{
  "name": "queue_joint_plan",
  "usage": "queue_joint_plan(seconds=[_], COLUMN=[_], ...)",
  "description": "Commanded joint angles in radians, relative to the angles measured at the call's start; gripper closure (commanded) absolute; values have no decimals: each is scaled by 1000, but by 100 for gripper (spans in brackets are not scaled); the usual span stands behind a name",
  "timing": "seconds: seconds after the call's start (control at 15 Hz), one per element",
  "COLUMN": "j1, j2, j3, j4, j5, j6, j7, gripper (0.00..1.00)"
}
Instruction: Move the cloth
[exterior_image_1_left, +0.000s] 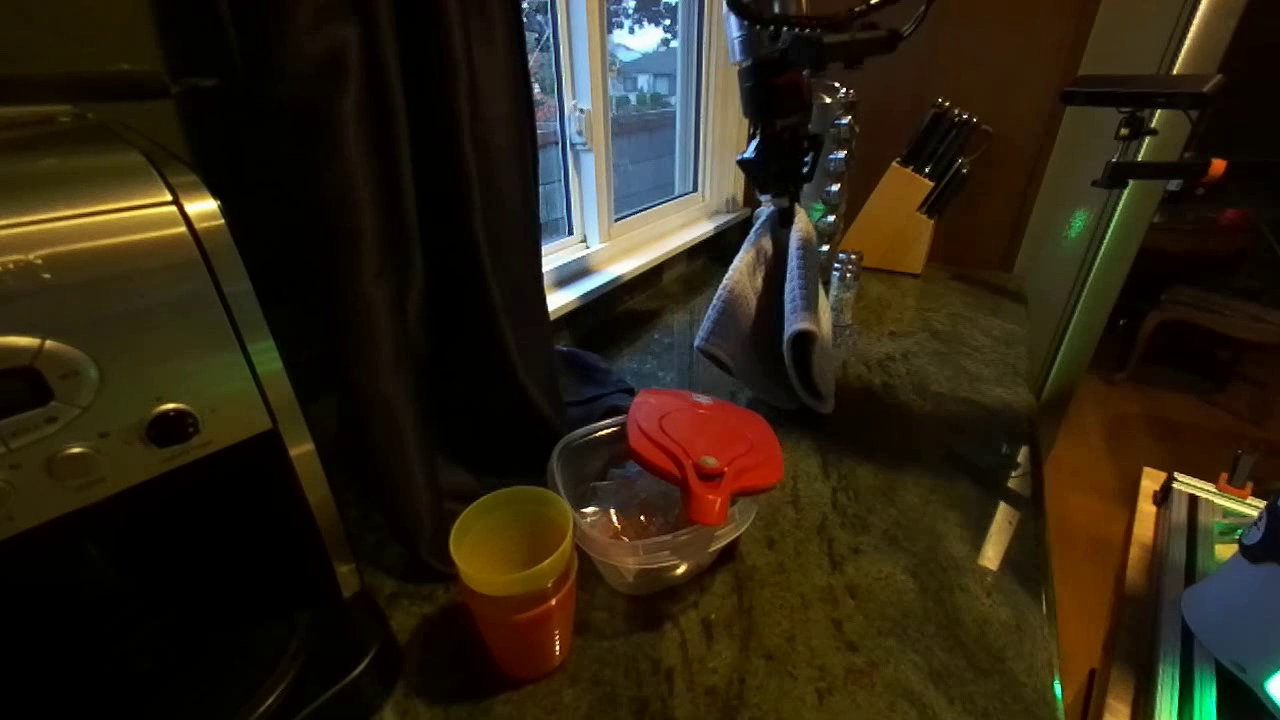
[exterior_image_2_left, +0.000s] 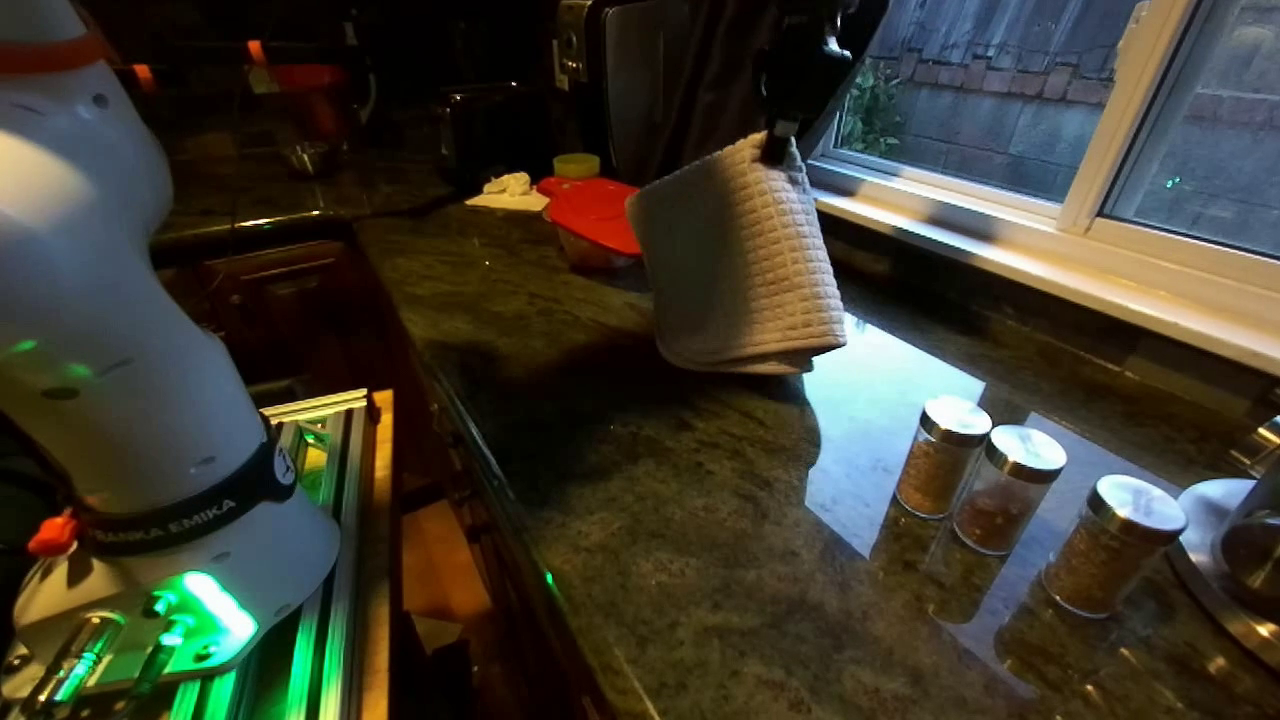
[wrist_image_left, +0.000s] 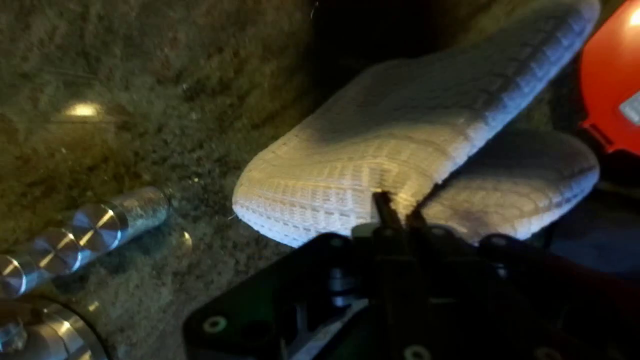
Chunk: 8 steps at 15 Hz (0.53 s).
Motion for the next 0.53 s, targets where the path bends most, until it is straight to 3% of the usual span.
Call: queue_joint_plan(seconds=[0.0, 0.27, 0.47], j1=[-51, -95, -122], j2=[-64, -92, -126], j3=[-3, -23, -41], j4=[-12, -10, -23], j5=[66, 78, 87], j6=[-155, -265, -256], j7=[-97, -164, -174], gripper=[99, 99, 99])
